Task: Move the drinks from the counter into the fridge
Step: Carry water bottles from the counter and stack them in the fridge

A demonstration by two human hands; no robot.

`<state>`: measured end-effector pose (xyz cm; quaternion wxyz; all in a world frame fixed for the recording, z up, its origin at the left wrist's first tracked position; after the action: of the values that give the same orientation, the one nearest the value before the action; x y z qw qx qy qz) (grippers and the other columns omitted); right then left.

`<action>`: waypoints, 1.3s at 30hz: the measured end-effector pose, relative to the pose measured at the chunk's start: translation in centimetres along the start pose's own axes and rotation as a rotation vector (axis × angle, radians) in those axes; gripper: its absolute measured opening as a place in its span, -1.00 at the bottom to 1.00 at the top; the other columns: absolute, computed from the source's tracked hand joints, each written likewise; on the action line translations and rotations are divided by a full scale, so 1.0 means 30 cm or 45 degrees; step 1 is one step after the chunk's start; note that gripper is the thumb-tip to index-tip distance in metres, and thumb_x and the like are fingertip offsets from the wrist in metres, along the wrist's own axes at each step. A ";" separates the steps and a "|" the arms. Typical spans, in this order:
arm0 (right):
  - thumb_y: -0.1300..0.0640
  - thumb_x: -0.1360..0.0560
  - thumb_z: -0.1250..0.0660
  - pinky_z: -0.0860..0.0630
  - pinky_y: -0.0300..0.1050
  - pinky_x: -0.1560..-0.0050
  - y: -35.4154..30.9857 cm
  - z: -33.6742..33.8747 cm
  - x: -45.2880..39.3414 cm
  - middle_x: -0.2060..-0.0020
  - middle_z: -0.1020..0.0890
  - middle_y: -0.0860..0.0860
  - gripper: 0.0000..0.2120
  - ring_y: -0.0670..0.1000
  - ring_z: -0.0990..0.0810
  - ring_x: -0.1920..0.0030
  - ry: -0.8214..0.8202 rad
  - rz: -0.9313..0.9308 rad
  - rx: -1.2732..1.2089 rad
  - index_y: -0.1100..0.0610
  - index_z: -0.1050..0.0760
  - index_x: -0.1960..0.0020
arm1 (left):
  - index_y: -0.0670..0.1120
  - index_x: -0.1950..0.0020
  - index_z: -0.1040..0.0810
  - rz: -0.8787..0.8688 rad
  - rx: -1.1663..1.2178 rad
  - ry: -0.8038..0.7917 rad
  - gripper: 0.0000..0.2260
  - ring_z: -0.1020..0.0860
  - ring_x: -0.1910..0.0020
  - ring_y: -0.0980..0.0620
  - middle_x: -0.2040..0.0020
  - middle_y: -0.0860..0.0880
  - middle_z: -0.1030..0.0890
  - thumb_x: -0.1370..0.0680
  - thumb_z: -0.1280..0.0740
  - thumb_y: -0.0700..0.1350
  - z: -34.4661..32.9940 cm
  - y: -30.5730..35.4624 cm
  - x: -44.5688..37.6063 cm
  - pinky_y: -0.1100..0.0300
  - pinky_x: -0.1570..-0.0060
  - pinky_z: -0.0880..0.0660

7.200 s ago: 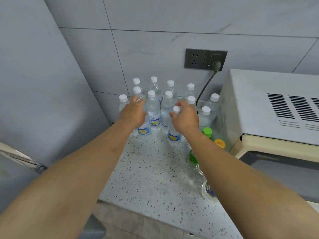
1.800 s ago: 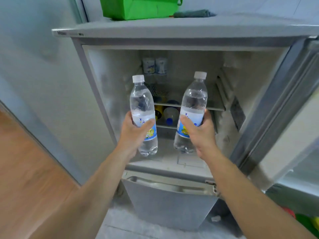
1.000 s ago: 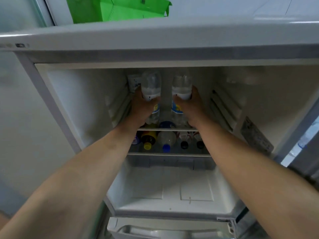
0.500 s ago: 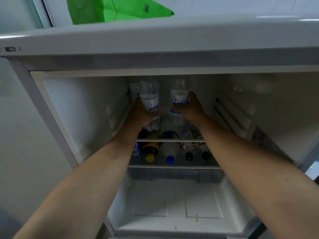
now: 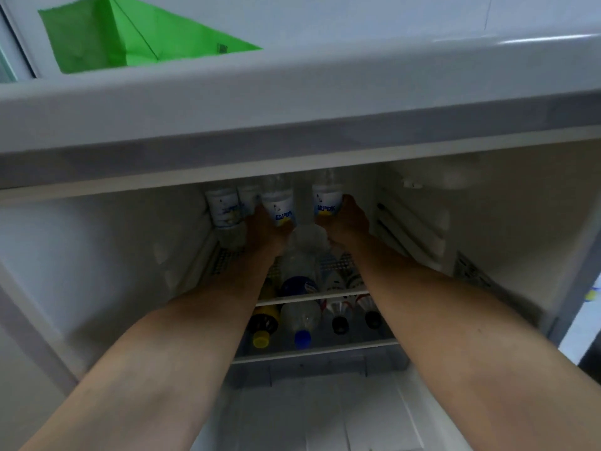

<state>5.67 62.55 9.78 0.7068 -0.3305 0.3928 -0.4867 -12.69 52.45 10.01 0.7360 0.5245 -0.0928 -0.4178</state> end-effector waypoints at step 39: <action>0.13 -0.66 -0.18 -0.33 -0.15 -0.31 -0.012 -0.030 0.138 -0.43 -0.42 0.18 -0.60 0.16 -0.40 -0.40 -0.253 -0.026 0.095 0.24 -0.37 -0.45 | -0.21 -0.44 -0.43 0.273 0.048 -0.078 -0.65 -0.44 -0.37 -0.20 -0.44 -0.21 -0.43 -0.64 -0.20 -0.24 -0.075 0.021 0.059 0.19 -0.25 -0.37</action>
<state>5.63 58.43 8.69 0.7490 -0.3547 0.2990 -0.4730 -9.95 52.82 9.04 0.7633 0.5124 -0.1786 -0.3506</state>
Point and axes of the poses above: each hand's wrist, its own x-axis away from the middle knuckle, its own z-axis out of the back of the hand, y = z × x, the point moved 10 cm from there along -x, towards the middle knuckle
